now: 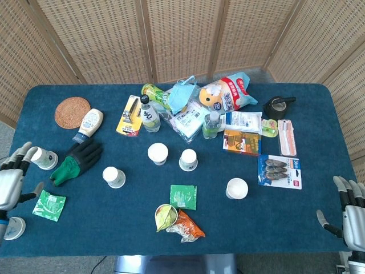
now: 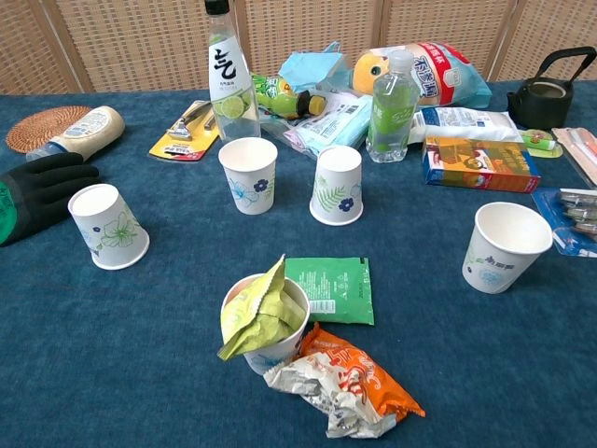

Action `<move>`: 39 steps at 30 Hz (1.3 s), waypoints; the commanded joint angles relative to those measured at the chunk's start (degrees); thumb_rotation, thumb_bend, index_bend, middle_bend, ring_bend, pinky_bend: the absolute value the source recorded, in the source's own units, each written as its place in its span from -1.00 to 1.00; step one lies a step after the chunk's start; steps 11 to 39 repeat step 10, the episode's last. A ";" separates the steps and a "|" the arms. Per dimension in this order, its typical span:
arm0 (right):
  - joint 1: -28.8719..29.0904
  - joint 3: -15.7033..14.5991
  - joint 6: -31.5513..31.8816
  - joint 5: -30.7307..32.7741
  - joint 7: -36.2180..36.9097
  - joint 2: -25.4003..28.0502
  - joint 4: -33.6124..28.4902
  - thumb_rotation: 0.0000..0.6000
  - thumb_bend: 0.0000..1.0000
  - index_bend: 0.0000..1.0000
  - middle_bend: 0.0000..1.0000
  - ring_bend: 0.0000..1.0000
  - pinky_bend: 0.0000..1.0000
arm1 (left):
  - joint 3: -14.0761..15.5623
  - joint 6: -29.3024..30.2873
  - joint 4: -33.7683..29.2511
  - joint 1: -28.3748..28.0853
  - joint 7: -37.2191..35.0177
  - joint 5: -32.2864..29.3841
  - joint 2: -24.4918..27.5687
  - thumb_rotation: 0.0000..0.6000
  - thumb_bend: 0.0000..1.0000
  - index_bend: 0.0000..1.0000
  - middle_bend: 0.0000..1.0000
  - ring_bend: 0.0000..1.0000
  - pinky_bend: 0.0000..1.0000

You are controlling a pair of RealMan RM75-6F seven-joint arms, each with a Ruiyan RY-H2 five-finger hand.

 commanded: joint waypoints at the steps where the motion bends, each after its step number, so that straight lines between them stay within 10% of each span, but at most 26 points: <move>1: -0.09 -0.02 0.31 -0.18 -0.04 0.17 -0.18 0.80 -0.28 -1.00 -0.77 -1.00 -1.00 | 0.33 1.36 1.10 1.67 -2.17 0.80 0.78 1.00 -0.23 -1.00 -1.00 -1.00 -0.70; 39: 0.17 -0.08 -0.05 0.13 -1.13 0.10 -1.12 0.81 -0.29 -1.00 -0.77 -1.00 -1.00 | 0.03 1.11 3.35 3.06 -3.86 1.27 0.44 1.00 -0.23 -1.00 -1.00 -1.00 -0.70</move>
